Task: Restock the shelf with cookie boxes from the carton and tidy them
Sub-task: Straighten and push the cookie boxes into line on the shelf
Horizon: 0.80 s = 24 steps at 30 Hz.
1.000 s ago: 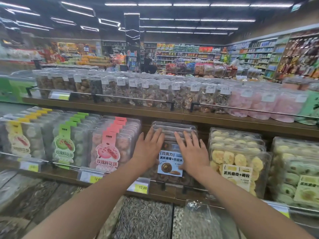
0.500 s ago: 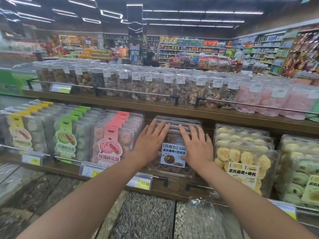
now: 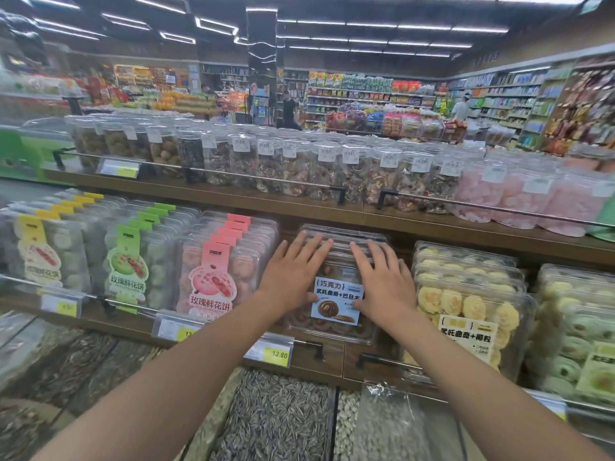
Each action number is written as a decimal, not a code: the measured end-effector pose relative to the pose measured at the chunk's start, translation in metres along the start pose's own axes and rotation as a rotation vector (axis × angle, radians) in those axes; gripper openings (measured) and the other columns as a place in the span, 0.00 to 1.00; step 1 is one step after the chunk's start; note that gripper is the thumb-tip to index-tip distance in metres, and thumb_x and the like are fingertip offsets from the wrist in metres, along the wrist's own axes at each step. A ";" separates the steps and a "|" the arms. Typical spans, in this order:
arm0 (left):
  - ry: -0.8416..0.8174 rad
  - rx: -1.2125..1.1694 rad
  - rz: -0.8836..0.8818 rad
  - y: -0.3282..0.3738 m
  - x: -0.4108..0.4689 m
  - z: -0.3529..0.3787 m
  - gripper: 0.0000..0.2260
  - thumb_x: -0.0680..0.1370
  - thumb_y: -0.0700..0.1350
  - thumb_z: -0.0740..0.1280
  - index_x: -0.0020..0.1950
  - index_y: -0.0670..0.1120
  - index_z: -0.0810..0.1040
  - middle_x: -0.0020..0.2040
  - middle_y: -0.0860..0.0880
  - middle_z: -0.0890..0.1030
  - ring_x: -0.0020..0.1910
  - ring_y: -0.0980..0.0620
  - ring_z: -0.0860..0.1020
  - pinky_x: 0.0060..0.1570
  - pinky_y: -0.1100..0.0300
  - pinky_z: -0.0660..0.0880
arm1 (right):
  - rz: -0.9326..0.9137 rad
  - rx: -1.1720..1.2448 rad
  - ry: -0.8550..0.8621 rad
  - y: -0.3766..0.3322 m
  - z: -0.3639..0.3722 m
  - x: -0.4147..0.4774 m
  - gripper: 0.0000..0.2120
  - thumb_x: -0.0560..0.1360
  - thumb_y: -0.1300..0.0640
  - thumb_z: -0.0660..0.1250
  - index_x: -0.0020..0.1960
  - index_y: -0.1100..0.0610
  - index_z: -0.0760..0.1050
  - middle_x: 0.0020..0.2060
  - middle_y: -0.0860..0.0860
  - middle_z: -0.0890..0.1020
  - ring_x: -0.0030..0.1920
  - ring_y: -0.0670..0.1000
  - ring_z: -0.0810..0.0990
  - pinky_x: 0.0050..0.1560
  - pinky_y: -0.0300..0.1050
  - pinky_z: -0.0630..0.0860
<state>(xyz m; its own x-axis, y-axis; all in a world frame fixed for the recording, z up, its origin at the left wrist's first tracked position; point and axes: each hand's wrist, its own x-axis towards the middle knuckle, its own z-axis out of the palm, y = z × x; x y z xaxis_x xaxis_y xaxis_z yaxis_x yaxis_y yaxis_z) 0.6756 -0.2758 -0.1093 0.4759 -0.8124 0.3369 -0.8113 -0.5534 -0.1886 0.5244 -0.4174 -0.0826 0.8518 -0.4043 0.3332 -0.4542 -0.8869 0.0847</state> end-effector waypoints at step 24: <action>-0.008 -0.048 0.045 0.034 -0.057 -0.052 0.44 0.81 0.59 0.69 0.87 0.51 0.45 0.87 0.48 0.44 0.86 0.43 0.43 0.83 0.40 0.47 | 0.131 0.038 0.042 0.020 -0.044 -0.086 0.47 0.74 0.42 0.75 0.84 0.51 0.53 0.82 0.54 0.60 0.83 0.58 0.56 0.81 0.57 0.55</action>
<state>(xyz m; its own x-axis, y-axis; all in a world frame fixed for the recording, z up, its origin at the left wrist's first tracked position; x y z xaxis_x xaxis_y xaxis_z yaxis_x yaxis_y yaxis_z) 0.6026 -0.2386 -0.0868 0.4408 -0.8381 0.3214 -0.8473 -0.5067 -0.1591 0.4312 -0.3905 -0.0683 0.7738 -0.5085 0.3777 -0.5501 -0.8351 0.0027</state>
